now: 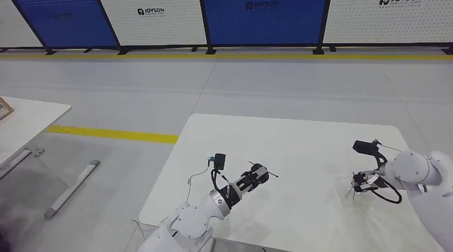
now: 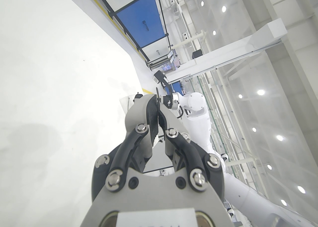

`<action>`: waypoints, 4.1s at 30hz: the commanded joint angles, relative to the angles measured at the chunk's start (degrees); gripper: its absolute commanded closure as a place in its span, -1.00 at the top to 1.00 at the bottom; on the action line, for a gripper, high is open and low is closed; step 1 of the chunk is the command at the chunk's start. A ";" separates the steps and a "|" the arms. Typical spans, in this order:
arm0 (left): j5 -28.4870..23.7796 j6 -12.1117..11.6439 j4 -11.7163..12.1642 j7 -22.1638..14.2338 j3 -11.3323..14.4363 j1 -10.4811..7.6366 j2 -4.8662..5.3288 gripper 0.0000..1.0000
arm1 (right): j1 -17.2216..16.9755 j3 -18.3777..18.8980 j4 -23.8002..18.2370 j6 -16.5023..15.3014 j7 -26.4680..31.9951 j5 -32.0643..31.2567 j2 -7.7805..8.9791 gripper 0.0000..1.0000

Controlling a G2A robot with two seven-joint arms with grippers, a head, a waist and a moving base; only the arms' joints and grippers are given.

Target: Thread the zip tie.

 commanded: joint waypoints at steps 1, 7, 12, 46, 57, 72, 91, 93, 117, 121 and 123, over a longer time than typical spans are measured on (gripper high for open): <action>0.00 0.00 0.00 0.00 0.00 0.00 0.00 -1.00 | -1.42 1.78 -2.21 -0.24 -0.75 0.36 0.57 -1.00; 0.00 0.00 0.00 0.00 0.00 0.00 0.00 -1.00 | -7.63 7.59 -9.04 -6.37 0.80 4.66 2.52 -1.00; 0.00 0.00 0.00 0.00 0.00 0.00 0.00 -1.00 | -7.63 7.59 -9.04 -6.37 0.80 4.66 2.52 -1.00; 0.00 0.00 0.00 0.00 0.00 0.00 0.00 -1.00 | -18.27 16.62 -17.63 -13.24 -16.66 11.72 3.91 -1.00; 0.00 0.00 0.00 0.00 0.00 0.00 0.00 -1.00 | -28.59 21.74 -22.34 -20.73 -37.74 9.20 4.22 -1.00; 0.00 0.00 0.00 0.00 0.00 0.00 0.00 -1.00 | -31.97 22.83 -24.32 -21.76 -43.77 5.67 4.20 -1.00; 0.00 0.00 0.00 0.00 0.00 0.00 0.00 -1.00 | -36.44 19.40 -29.60 -11.29 -60.09 3.53 2.18 -1.00; 0.00 0.00 0.00 0.00 0.00 0.00 0.00 -1.00 | -36.22 19.23 -29.37 -11.51 -58.96 4.43 2.06 -1.00; 1.14 0.66 -0.11 1.20 0.20 -0.10 -0.06 -1.00 | -36.22 19.23 -29.37 -11.51 -58.96 4.43 2.06 -1.00; 6.33 3.09 -0.58 5.59 2.18 -0.43 -0.42 -1.00 | -36.22 19.23 -29.37 -11.51 -58.96 4.43 2.06 -1.00; 8.97 4.02 -0.23 7.43 3.10 -1.01 -0.61 -1.00 | -36.22 19.23 -29.37 -11.51 -58.96 4.43 2.06 -1.00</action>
